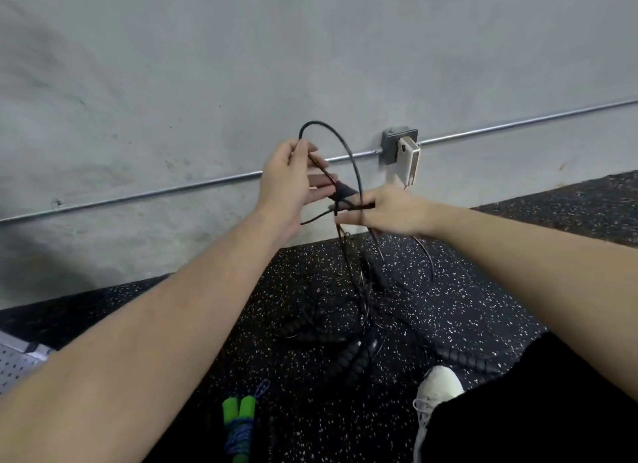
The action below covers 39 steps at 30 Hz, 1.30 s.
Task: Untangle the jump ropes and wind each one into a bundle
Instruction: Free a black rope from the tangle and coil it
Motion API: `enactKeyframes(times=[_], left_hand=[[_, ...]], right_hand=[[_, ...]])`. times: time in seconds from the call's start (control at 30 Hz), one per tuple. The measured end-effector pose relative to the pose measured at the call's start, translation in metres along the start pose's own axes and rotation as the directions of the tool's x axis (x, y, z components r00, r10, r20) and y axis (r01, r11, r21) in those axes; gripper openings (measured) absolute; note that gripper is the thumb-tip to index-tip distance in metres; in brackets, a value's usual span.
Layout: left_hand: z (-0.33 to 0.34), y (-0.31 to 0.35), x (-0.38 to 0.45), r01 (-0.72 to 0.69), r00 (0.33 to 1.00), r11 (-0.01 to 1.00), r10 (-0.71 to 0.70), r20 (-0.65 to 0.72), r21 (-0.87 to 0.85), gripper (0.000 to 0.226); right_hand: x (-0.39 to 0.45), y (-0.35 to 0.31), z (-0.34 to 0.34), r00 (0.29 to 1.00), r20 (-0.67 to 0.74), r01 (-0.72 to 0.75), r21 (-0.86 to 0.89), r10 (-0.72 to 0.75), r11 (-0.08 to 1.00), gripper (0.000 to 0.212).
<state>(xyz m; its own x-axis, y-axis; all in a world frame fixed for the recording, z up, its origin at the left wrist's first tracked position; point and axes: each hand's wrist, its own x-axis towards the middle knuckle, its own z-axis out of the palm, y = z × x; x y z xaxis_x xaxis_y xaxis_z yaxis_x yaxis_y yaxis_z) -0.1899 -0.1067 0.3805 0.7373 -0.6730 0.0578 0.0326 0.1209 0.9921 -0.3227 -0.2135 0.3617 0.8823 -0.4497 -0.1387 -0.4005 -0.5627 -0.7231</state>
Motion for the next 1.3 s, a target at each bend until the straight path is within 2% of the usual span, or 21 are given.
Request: enactKeyframes(times=[0.1,0.17,0.23,0.27,0.37,0.43,0.5,0.57,0.63,0.7,0.73,0.83,0.87,0.93,1.0,1.03,1.1,1.17,1.23,1.3], left_hand=[[-0.003,0.005,0.001,0.001,1.000,0.993,-0.003,-0.018,-0.120,0.019],[-0.009,0.000,-0.001,-0.041,0.996,0.994,0.032,-0.083,-0.105,0.011],[-0.016,-0.020,-0.008,-0.042,0.987,0.996,0.054,-0.149,0.078,0.008],[-0.017,-0.032,-0.013,-0.016,0.991,0.980,0.041,-0.127,0.196,0.012],[-0.013,-0.068,-0.020,0.037,0.983,0.849,-0.126,0.135,0.526,0.033],[-0.003,-0.081,-0.022,0.046,0.929,0.773,-0.266,0.258,0.632,0.035],[0.006,-0.090,-0.022,0.030,0.878,0.768,-0.325,0.350,0.639,0.025],[0.008,-0.098,-0.028,0.037,0.814,0.806,-0.367,0.450,0.591,0.026],[0.004,-0.104,-0.036,-0.049,0.744,0.770,-0.396,0.538,0.636,0.030],[-0.001,-0.108,-0.038,-0.129,0.728,0.734,-0.386,0.566,0.667,0.028],[-0.001,-0.107,-0.037,-0.084,0.745,0.758,-0.383,0.547,0.646,0.028],[-0.002,-0.096,-0.021,0.157,0.864,0.888,-0.336,0.374,0.433,0.026],[-0.002,-0.091,-0.017,0.188,0.874,0.914,-0.322,0.364,0.359,0.026],[-0.005,-0.084,-0.017,0.205,0.853,0.929,-0.324,0.410,0.308,0.028],[-0.010,-0.084,-0.017,0.189,0.844,0.927,-0.323,0.429,0.325,0.032],[-0.010,-0.083,-0.017,0.194,0.853,0.932,-0.314,0.417,0.305,0.033],[-0.006,-0.071,-0.013,0.223,0.890,0.958,-0.276,0.363,0.182,0.035],[0.002,-0.050,-0.007,0.242,0.925,0.970,-0.225,0.306,-0.017,0.035],[0.008,-0.026,0.000,0.253,0.946,0.945,-0.196,0.259,-0.207,0.034],[0.011,-0.007,0.006,0.253,0.957,0.912,-0.188,0.219,-0.322,0.033]], right_hand=[[0.006,0.002,0.001,0.995,-0.095,0.008,0.023,-0.006,1.000,0.022],[0.007,0.004,-0.003,0.992,-0.126,0.016,0.161,0.005,0.987,0.021],[0.005,0.000,-0.006,0.984,-0.176,0.077,0.304,-0.023,0.950,0.014],[0.005,-0.002,-0.009,0.972,-0.230,0.126,0.339,-0.048,0.932,0.012],[0.003,-0.013,-0.014,0.932,-0.350,0.240,0.405,-0.093,0.882,0.012],[0.000,-0.024,-0.017,0.942,-0.327,0.273,0.625,-0.071,0.732,0.013],[-0.005,-0.039,-0.020,0.948,-0.309,0.304,0.806,-0.077,0.508,0.011],[-0.008,-0.051,-0.031,0.930,-0.364,0.357,0.869,-0.045,0.343,0.011],[-0.011,-0.056,-0.048,0.907,-0.420,0.408,0.894,0.028,0.184,0.012],[-0.014,-0.051,-0.064,0.885,-0.457,0.453,0.889,0.088,0.059,0.012],[-0.014,-0.045,-0.069,0.874,-0.472,0.467,0.881,0.116,0.069,0.013],[-0.011,-0.018,-0.065,0.840,-0.497,0.438,0.857,0.218,0.270,0.010],[-0.010,-0.011,-0.062,0.837,-0.491,0.425,0.861,0.242,0.280,0.009],[-0.008,-0.005,-0.059,0.835,-0.477,0.420,0.875,0.274,0.243,0.010],[-0.005,-0.002,-0.059,0.827,-0.466,0.419,0.884,0.314,0.208,0.010],[-0.004,0.000,-0.058,0.824,-0.457,0.399,0.888,0.335,0.229,0.010],[-0.002,0.007,-0.052,0.826,-0.428,0.294,0.883,0.368,0.365,0.013],[-0.001,0.017,-0.042,0.857,-0.362,0.156,0.860,0.366,0.486,0.011],[-0.002,0.021,-0.033,0.895,-0.282,0.065,0.850,0.346,0.523,0.015],[-0.006,0.020,-0.027,0.938,-0.184,-0.019,0.821,0.295,0.571,0.023]])
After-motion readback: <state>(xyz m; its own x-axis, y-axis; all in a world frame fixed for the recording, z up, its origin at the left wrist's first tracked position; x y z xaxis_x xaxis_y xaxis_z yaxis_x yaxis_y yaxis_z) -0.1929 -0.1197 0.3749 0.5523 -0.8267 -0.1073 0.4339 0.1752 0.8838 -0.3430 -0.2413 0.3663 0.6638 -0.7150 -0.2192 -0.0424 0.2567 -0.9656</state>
